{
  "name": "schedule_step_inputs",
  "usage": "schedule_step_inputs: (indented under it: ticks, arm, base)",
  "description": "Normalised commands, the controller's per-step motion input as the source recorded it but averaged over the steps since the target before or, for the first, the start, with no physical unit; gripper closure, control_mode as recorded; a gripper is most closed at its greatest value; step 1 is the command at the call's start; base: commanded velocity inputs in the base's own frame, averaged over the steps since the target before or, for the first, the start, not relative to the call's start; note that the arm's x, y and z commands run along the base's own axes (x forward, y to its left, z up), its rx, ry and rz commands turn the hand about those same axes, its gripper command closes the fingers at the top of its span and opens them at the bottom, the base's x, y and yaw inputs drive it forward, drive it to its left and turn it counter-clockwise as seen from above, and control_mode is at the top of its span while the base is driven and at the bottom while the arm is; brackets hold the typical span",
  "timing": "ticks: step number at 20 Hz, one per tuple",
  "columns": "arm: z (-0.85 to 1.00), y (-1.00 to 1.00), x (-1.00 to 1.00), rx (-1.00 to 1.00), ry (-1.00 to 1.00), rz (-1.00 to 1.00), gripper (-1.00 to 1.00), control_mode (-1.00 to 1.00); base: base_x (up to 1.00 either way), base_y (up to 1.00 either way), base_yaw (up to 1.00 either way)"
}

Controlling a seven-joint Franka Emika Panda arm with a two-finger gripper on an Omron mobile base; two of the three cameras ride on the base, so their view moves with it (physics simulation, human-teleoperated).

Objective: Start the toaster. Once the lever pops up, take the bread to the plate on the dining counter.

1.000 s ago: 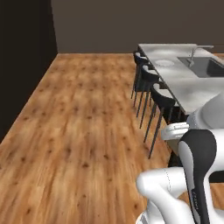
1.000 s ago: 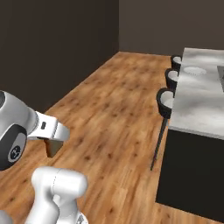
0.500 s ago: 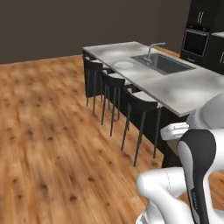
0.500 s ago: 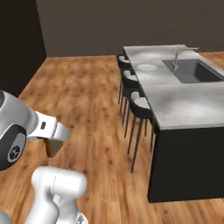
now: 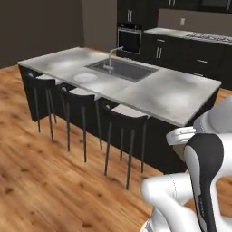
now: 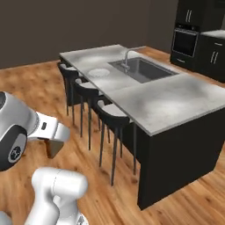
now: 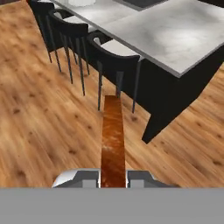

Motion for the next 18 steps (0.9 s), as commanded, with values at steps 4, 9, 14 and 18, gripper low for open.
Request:
schedule_step_inputs:
  ticks: [4, 9, 14, 18]
  arm:
    - [0.00, 0.00, 0.00, 0.00, 0.00, 0.00, 1.00, 1.00]
    - [0.00, 0.00, 0.00, 0.00, 0.00, 0.00, 1.00, 1.00]
    - [0.00, 0.00, 0.00, 0.00, 0.00, 0.00, 1.00, 1.00]
    - [0.00, 0.00, 0.00, 0.00, 0.00, 0.00, 1.00, 1.00]
  base:
    - [0.22, 1.00, -0.60]
    - [0.13, 1.00, -0.56]
    - [0.00, 1.00, -0.48]
    - [0.00, 1.00, -0.41]
